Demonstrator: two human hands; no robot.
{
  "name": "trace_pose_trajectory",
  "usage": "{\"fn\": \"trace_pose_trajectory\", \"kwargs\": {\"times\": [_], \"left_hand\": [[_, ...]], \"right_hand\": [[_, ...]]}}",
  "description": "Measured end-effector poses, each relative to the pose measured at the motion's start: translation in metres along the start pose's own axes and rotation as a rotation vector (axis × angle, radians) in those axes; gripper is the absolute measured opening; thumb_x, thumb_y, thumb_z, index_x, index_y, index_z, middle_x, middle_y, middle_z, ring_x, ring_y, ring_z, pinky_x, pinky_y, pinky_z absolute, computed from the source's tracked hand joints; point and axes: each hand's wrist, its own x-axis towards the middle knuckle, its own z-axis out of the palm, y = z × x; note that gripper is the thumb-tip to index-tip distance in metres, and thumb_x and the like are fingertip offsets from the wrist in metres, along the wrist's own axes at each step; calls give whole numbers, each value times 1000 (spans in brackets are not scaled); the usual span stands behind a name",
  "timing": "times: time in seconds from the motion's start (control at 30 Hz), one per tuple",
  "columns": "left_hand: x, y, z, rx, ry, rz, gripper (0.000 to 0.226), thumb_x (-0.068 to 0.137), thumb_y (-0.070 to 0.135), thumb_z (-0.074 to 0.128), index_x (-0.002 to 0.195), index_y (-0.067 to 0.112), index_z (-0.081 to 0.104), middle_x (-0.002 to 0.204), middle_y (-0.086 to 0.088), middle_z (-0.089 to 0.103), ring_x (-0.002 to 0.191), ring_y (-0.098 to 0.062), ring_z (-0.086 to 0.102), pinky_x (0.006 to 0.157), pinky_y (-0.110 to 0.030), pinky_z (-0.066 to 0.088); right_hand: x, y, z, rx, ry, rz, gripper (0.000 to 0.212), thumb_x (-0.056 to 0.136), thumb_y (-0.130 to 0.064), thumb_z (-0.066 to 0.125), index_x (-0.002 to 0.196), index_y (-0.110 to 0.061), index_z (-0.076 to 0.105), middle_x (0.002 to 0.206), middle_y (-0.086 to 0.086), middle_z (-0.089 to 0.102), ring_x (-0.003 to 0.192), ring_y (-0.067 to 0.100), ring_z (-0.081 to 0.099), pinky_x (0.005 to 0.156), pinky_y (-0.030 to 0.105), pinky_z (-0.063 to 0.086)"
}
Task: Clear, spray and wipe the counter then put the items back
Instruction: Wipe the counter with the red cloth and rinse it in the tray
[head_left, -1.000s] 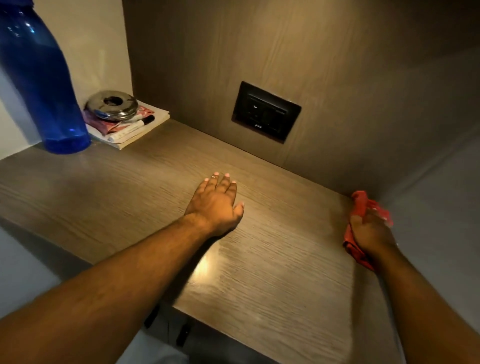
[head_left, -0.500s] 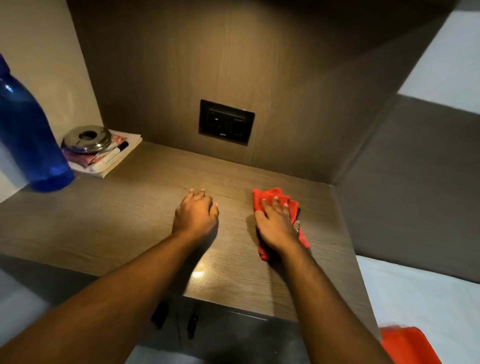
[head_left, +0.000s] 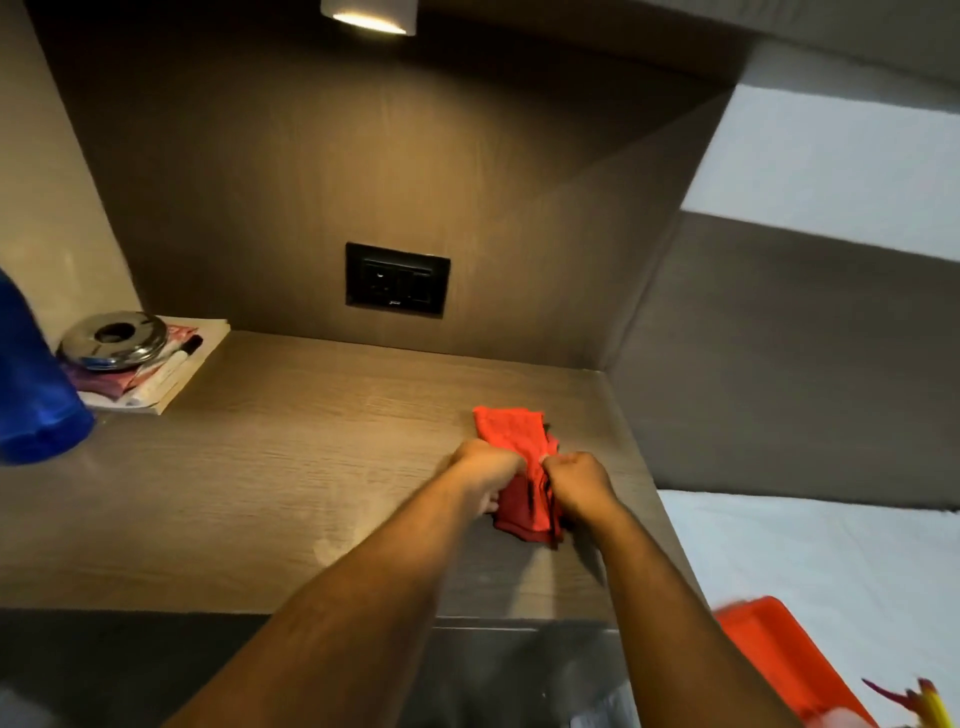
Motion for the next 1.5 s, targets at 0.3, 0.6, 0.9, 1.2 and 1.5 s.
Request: {"fn": "trace_pose_trajectory", "kwargs": {"times": [0.3,0.6,0.9,1.2,1.5], "left_hand": [[-92,-18,60,-324,-374,70,21,77,3,64,66,17,53,65,-8,57,55,-22,53,55,-28,44],[-143,-79,190,-139,-508,15,17,87,19,65,76,20,53,81,-10,64,71,-23,60,65,-34,52],[-105,-160,362,-195,-274,-197,12,88,9,63,99,14,61,108,-13,67,98,-31,66,90,-46,54],[-4,-209,479,-110,-210,-468,50,98,37,48,144,21,36,146,-12,45,129,-38,47,102,-50,44],[4,-195,482,79,-322,-509,69,95,54,45,151,21,22,157,-11,26,138,-39,35,110,-49,35]], "right_hand": [[-126,56,-84,808,208,218,22,83,-26,56,79,-11,72,85,18,67,76,29,63,76,45,51],[-181,197,-181,541,242,355,37,81,-16,75,116,-12,65,92,15,68,76,28,62,64,36,50],[-85,363,-217,218,130,324,55,85,2,60,136,-15,52,96,7,60,59,11,55,46,20,45],[47,497,-200,-219,-27,97,43,89,-9,62,130,0,57,134,21,58,122,36,54,100,38,40],[23,529,-161,-351,-85,80,28,96,-8,47,114,8,61,110,28,66,103,41,62,90,39,42]]}}
